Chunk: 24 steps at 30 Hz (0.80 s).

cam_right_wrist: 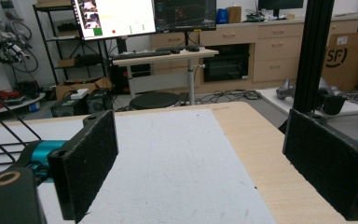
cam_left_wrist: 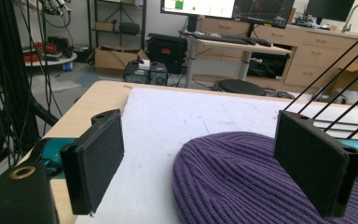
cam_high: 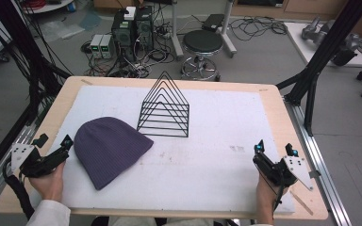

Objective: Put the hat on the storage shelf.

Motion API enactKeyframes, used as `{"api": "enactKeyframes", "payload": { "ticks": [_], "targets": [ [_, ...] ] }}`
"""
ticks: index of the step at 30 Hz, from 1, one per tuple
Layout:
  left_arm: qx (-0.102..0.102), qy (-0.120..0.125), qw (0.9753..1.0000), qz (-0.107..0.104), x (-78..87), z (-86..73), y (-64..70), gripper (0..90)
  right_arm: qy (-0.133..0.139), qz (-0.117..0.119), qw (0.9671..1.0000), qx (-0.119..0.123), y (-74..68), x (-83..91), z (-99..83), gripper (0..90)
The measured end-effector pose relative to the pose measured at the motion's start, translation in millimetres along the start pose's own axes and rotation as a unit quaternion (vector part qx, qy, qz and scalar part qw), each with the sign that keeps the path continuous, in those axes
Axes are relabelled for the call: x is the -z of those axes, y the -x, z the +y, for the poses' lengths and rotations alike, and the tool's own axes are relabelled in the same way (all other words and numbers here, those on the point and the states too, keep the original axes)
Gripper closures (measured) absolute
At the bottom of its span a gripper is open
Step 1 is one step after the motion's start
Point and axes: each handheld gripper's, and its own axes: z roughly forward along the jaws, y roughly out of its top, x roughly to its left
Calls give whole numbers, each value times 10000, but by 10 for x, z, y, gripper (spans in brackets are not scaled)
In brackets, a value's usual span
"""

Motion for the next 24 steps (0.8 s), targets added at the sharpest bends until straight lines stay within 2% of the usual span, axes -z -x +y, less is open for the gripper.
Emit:
{"api": "enactKeyframes", "payload": {
  "ticks": [24],
  "targets": [
    [34,-30,10000,-40,-9,-6,-3,167,-131,14,9999,-2,12,-10,-4,96]
  ]
}}
